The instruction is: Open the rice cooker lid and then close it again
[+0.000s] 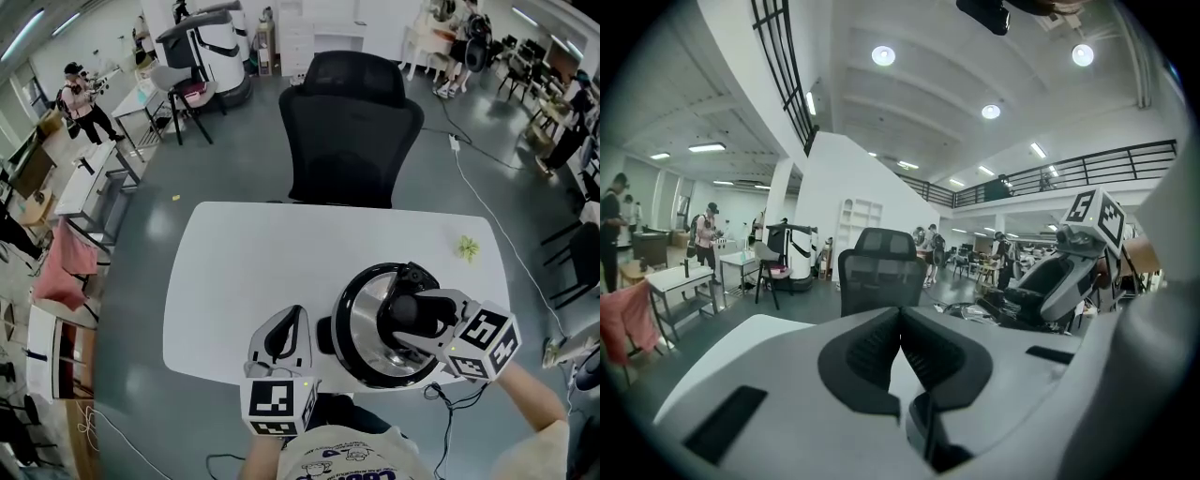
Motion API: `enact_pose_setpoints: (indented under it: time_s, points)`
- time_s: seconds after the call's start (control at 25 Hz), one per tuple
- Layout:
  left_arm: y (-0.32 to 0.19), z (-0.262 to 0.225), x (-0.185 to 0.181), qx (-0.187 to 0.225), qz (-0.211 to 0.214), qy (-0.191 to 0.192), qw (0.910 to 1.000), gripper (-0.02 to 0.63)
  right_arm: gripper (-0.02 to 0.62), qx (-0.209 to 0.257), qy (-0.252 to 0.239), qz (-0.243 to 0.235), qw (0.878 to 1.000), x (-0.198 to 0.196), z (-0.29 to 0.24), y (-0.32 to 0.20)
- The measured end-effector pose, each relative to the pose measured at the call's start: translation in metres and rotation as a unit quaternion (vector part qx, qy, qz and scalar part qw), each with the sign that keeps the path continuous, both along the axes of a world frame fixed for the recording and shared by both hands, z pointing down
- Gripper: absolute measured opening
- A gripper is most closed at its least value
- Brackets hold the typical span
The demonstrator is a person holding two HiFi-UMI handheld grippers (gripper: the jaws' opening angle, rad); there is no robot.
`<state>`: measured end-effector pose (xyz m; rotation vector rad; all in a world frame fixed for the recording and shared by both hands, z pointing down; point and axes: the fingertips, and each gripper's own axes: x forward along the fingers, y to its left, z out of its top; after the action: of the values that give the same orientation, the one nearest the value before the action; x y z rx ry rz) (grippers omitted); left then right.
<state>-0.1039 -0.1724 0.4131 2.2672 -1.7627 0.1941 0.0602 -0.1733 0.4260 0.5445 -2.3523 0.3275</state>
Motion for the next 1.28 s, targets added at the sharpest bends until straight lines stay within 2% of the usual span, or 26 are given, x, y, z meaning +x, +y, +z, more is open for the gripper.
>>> enact_pose_setpoints:
  time_s: [0.32,0.88,1.28]
  points:
    - [-0.009,-0.001,0.003,-0.005,0.003,0.003,1.0,0.014,0.295,0.019,0.058,-0.012,0.998,0.002,0.007,0.0]
    - [-0.022,0.004,0.022,-0.007,0.017,0.0,0.9998,0.014,0.295,0.02,0.09,-0.043,0.995,0.015,0.024,-0.004]
    - [-0.028,0.005,0.021,-0.012,0.016,-0.002,0.9998,0.014,0.295,0.017,0.089,-0.049,0.995,0.012,0.029,-0.008]
